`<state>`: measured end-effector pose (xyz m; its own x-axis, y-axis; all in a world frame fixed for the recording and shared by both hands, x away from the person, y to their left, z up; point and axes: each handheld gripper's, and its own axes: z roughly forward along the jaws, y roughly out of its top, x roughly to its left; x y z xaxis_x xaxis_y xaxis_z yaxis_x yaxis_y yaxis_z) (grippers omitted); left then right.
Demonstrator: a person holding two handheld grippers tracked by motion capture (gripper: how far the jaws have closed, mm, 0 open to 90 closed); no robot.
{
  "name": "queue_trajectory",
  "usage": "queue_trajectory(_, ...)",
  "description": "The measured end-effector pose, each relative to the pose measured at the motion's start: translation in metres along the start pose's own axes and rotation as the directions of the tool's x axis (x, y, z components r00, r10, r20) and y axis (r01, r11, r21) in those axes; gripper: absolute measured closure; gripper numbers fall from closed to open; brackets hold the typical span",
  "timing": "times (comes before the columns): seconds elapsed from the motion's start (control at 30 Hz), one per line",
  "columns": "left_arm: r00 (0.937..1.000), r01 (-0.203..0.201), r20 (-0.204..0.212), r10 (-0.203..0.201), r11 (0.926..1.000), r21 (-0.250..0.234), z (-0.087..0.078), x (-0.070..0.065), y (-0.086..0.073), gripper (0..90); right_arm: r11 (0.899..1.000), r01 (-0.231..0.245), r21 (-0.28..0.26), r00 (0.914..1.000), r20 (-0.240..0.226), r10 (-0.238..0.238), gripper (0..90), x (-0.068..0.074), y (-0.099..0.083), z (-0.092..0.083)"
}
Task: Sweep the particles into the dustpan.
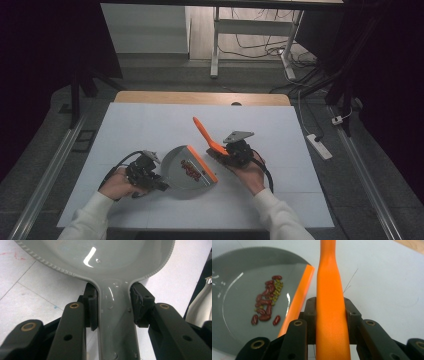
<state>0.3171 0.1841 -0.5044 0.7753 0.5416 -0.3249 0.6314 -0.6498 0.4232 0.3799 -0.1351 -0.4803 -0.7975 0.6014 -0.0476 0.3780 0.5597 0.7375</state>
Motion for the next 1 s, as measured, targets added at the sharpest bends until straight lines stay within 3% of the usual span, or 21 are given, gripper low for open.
queue_trajectory(0.17,1.0000,-0.003,0.000,0.003,1.0000,0.003,0.001,-0.001,0.000,61.8,0.999,-0.028,0.023,0.9996,0.010,0.027,70.0,-0.001,-0.013,-0.002)
queue_trajectory(0.3,1.0000,-0.002,-0.001,0.002,1.0000,0.001,0.001,-0.001,0.000,61.8,0.998,-0.058,0.014,0.9978,-0.030,0.058,69.9,0.001,-0.016,-0.001)
queue_trajectory(0.6,1.0000,-0.004,-0.001,0.004,1.0000,0.003,0.001,-0.001,0.000,61.8,1.000,-0.024,0.008,0.9981,-0.057,0.025,69.9,0.020,-0.013,0.005)
queue_trajectory(0.83,1.0000,-0.004,-0.001,0.004,1.0000,0.003,0.001,-0.001,0.000,61.8,0.999,-0.035,0.001,0.9975,-0.061,0.035,69.9,0.029,-0.012,0.006)
queue_trajectory(0.9,1.0000,-0.003,-0.001,0.003,1.0000,0.004,0.001,-0.001,0.000,61.8,0.999,-0.048,-0.015,0.9955,-0.082,0.046,69.9,0.031,-0.011,0.006)
queue_trajectory(0.93,1.0000,-0.004,-0.001,0.004,1.0000,0.005,0.001,-0.001,0.000,61.8,0.996,-0.079,-0.030,0.9884,-0.132,0.074,69.9,0.033,-0.009,0.007)
queue_trajectory(1.0,1.0000,-0.003,-0.001,0.003,1.0000,0.005,0.002,-0.001,0.000,61.8,0.996,-0.082,-0.031,0.9854,-0.152,0.077,69.9,0.035,-0.008,0.007)
